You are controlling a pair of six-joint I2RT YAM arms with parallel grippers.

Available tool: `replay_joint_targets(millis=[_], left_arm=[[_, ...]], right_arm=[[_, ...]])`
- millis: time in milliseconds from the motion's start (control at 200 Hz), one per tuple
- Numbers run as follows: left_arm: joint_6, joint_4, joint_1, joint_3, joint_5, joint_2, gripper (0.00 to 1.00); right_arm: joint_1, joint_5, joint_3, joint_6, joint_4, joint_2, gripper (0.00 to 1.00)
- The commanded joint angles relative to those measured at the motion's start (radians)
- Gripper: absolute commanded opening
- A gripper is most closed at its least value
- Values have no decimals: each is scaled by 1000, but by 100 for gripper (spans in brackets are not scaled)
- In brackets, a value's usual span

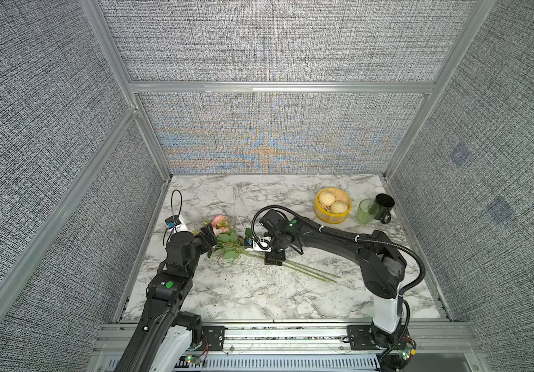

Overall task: Wrap bouquets with tape
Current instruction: Gather the flowers at the center of the board.

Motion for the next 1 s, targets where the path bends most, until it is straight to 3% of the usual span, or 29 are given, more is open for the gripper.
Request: replay_joint_targets(millis=[0,255,385,706,781,926,996], left_arm=[[16,-1,0,1,-13,3,88],[33,-13,0,3,-4,5,88],[42,-21,0,1,-9,-4,89],[55,-21,-1,-5,-25,-18,89],[53,-17,0,-6,-24,-15,89],[54,-20,0,-9,-28,-16,89],[57,-22,0,-8,-33,-21,89]], right_arm=[[23,5,62,36,-67,36,85],[5,79,352,145,-204,267,87],[-17,42,482,210,-283,363,76],[-12,13,498,210,-316,431,61],[-11,39,499,213,-312,443,54],[-10,50,500,201,-323,461,29],[-3,31,466,147,-324,437,22]])
